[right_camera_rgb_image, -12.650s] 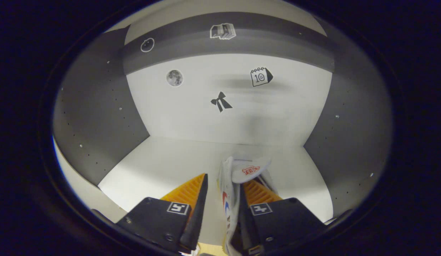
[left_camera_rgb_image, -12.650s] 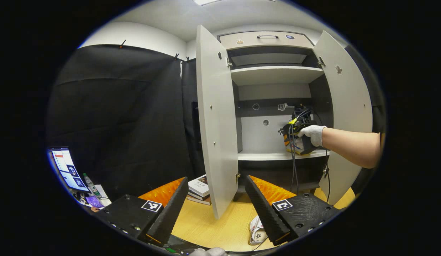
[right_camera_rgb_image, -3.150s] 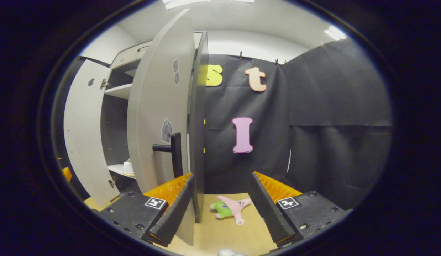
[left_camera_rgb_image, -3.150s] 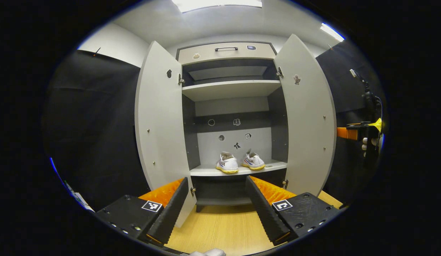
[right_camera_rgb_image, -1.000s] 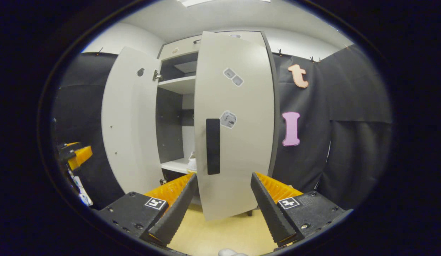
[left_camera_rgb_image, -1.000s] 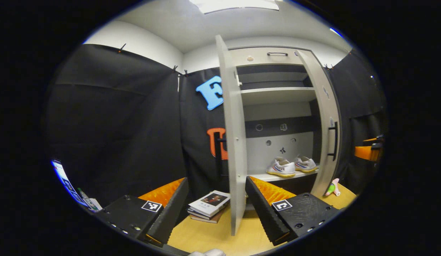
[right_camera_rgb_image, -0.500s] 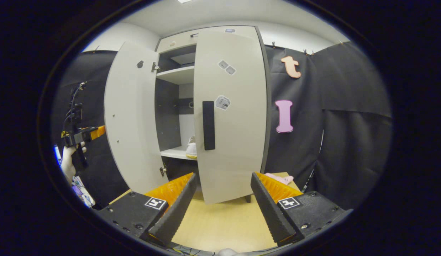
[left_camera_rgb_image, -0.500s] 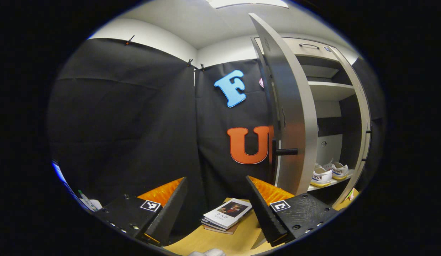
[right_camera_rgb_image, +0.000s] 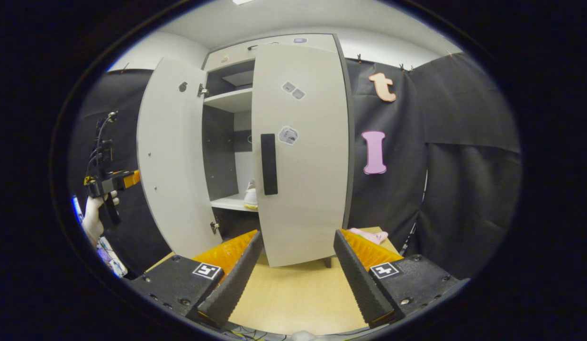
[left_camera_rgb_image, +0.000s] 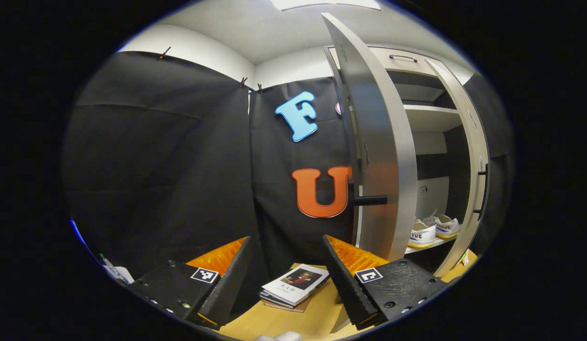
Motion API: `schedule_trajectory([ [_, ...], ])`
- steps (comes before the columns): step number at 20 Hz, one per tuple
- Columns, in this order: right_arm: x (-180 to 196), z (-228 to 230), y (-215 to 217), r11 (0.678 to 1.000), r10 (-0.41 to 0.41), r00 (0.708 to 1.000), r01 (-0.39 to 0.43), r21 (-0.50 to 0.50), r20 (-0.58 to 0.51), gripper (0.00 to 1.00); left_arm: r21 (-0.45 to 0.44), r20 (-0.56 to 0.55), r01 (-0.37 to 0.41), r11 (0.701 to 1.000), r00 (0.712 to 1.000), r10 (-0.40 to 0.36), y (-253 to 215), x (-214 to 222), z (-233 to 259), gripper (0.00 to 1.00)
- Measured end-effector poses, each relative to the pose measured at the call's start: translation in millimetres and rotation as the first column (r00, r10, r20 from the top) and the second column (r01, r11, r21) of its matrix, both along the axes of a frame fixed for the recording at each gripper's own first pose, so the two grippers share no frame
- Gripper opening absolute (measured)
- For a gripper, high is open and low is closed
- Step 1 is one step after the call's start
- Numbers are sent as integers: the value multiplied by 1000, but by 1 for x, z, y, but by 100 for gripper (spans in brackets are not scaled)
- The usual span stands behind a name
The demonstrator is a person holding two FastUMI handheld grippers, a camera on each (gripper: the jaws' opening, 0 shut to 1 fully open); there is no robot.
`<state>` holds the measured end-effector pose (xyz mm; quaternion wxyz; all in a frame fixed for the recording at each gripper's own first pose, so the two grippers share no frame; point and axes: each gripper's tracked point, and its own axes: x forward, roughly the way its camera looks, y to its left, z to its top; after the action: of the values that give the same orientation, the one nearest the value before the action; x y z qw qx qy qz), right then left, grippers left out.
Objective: Grab one shoe with the right hand and put it into the shoe cabinet, grab the other shoe with the left hand and put it into the shoe cabinet; then close the right door with the right hand and the left door with the left hand.
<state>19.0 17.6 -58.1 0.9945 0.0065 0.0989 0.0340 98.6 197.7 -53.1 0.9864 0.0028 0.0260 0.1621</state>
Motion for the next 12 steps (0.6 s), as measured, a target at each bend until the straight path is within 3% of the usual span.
schedule_trajectory([
  [4, -1, 3, -7, 1000, -1, 1000, 1, 0, 7, 99, -27, 10, 38, 999, 999, -38, -28, -1, 2, 89],
  [12, -5, 3, -26, 1000, -17, 1000, 17, -9, 6, 96, -45, 35, 217, 975, 976, -215, -135, 21, 6, 89],
])
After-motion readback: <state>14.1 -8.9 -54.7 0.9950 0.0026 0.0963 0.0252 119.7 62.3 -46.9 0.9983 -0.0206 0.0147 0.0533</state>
